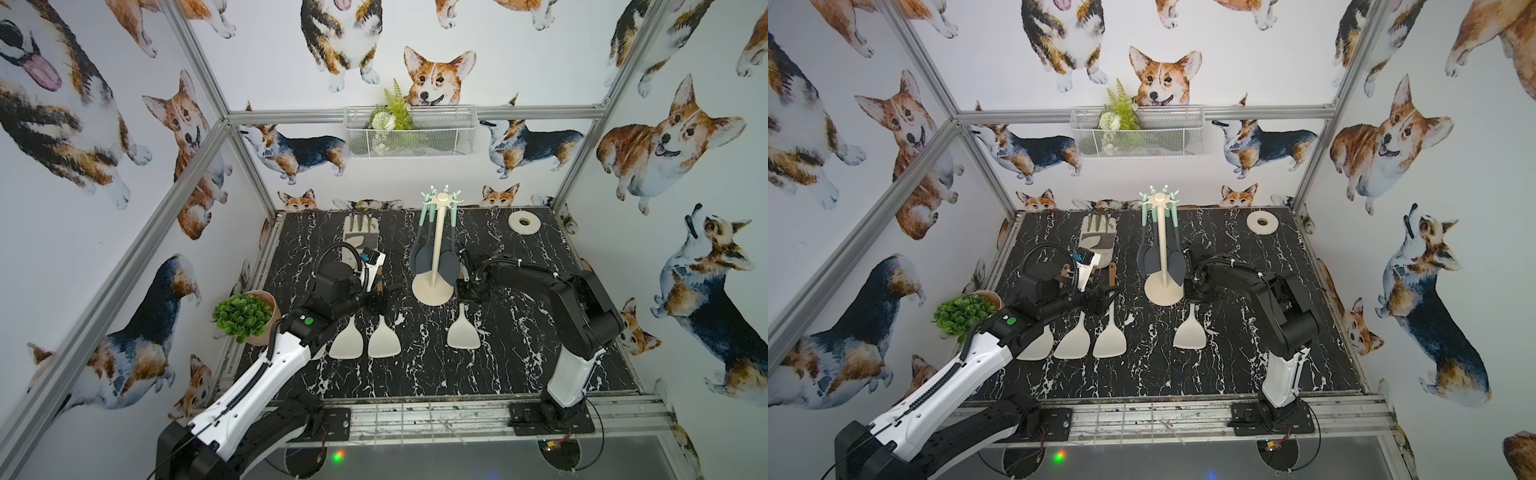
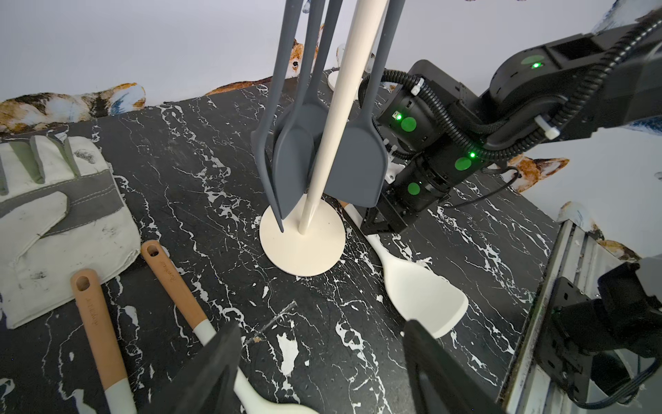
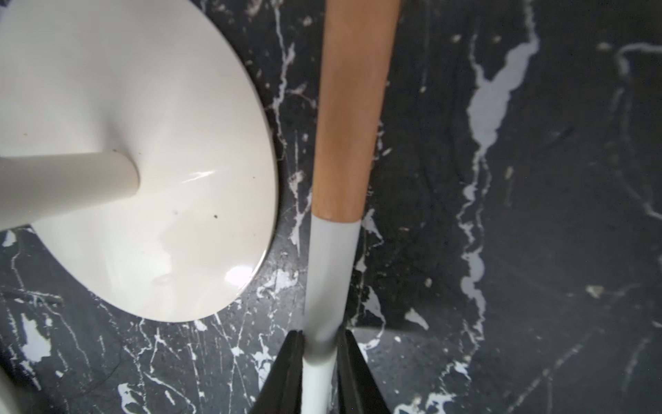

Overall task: Take the spatula off the kitchen utensil rack
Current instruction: Place the spatula at the center of the board.

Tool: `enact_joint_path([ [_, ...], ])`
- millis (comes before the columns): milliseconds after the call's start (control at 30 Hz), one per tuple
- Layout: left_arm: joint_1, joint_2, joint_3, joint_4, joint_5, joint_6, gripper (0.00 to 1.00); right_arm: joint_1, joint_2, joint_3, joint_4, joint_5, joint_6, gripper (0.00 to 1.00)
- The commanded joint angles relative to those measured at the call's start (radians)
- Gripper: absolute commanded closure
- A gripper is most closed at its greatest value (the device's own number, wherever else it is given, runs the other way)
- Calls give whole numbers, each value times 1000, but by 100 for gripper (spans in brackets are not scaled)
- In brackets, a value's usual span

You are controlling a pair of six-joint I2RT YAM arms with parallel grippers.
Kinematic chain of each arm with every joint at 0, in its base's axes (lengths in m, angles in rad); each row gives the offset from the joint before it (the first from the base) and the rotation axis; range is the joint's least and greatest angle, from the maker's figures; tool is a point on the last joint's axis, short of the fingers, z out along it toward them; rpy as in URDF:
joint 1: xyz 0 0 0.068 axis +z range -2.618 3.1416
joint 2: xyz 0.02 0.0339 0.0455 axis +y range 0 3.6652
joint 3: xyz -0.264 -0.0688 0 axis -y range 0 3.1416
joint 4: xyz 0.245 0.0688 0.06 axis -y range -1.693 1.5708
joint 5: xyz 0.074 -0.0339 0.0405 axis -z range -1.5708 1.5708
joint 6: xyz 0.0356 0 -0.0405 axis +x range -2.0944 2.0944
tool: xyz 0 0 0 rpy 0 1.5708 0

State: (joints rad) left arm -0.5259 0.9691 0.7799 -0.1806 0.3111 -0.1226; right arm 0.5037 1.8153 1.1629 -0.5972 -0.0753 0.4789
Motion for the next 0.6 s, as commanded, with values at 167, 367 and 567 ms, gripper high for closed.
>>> enact_joint_path([
  [167,9,0,50,-22,-3,36,25,-1,-180,-14,-36,-7,12,69],
  [367,11,16,116,-35,6,46,25,-1,-339,-27,-15,-20,-16,64],
  [567,12,62,186,-56,20,44,25,-1,-469,-48,25,37,-40,63],
])
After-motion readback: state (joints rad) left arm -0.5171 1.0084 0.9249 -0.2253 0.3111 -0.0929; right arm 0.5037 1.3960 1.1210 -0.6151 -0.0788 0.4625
